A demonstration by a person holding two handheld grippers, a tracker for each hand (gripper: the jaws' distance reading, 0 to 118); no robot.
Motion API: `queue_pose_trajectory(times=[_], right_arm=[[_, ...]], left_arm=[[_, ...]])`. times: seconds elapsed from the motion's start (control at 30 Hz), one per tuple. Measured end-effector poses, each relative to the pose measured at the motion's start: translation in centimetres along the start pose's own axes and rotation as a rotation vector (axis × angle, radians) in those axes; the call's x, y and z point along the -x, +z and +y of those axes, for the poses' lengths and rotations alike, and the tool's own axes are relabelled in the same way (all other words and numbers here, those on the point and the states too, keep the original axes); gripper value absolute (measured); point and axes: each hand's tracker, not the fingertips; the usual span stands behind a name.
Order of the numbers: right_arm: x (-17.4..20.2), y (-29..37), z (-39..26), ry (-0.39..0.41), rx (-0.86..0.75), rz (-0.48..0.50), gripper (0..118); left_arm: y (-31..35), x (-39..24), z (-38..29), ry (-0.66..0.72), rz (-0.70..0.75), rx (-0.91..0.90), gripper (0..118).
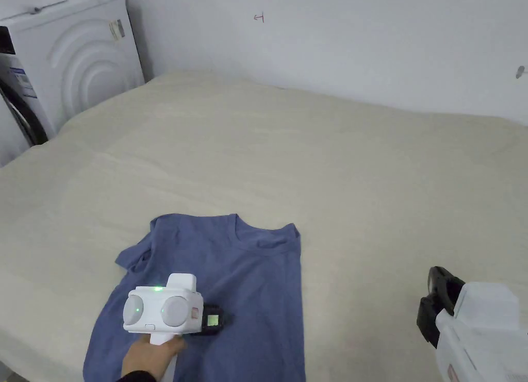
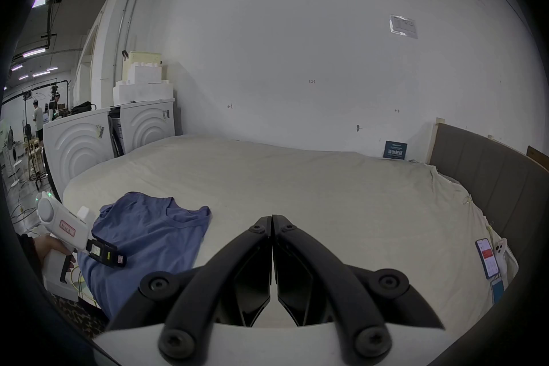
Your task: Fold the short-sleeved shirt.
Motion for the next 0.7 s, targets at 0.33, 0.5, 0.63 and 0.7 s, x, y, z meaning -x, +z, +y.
queue_pose_trajectory(times=[0.33, 0.5, 0.63, 0.7], right_arm=[[-2.0, 0.4, -0.4, -0.025, 0.002, -0.022, 0], [-2.8, 0.6, -0.5, -0.038, -0.004, -0.03, 0], [-3.4, 1.2, -0.3, -0.05, -0.004, -0.039, 0], [-3.6, 1.8, -0.1, -0.055, -0.006, -0.047, 0]], left_arm=[[1.8, -1.9, -0.7, -0.127, 0.004, -0.035, 3], [2.9, 1.2, 0.0, 0.133, -0.265, -0.031, 2], [4.9, 2.3, -0.3, 0.316, -0.502, -0.096, 2], [6.5, 2.1, 0.1, 0.379, -0.605, -0.14, 2]])
